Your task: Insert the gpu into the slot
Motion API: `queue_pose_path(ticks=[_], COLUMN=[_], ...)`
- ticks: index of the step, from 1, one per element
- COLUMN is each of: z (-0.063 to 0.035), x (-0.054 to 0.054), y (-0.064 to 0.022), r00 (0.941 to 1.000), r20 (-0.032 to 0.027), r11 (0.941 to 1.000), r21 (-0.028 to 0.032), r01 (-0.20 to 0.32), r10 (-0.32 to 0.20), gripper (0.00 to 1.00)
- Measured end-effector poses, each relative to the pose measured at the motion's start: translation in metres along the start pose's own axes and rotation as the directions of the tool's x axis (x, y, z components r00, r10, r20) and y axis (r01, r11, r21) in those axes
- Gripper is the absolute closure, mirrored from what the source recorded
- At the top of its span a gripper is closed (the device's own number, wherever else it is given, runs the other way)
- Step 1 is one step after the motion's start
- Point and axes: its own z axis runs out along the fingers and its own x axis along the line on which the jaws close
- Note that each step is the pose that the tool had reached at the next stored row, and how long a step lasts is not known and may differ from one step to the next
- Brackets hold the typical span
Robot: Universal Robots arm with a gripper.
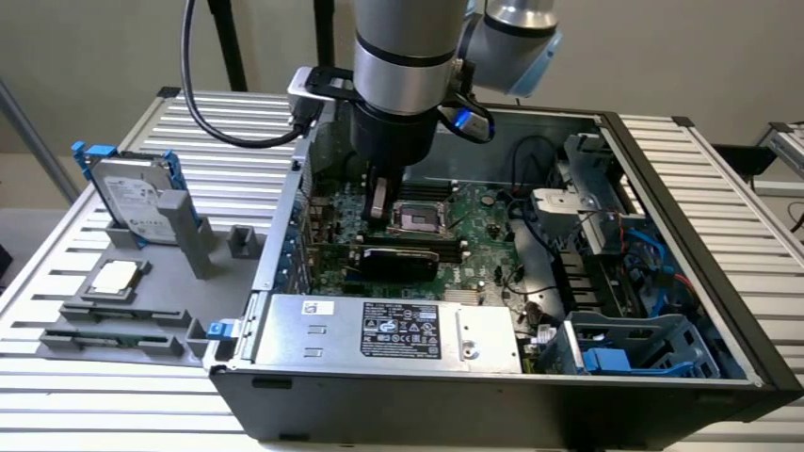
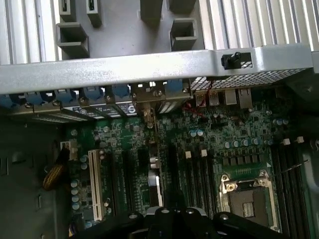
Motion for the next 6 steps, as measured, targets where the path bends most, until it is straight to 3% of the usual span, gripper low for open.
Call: queue_pose_path(ticks=[6], z=[-0.0001], x=[0.0000], y=[0.0000], r00=[1.0000], r20=[-0.0002], r11=[1.0000], r21=[0.0000], r01=[0.000], r10=[0.000], gripper=[0.89])
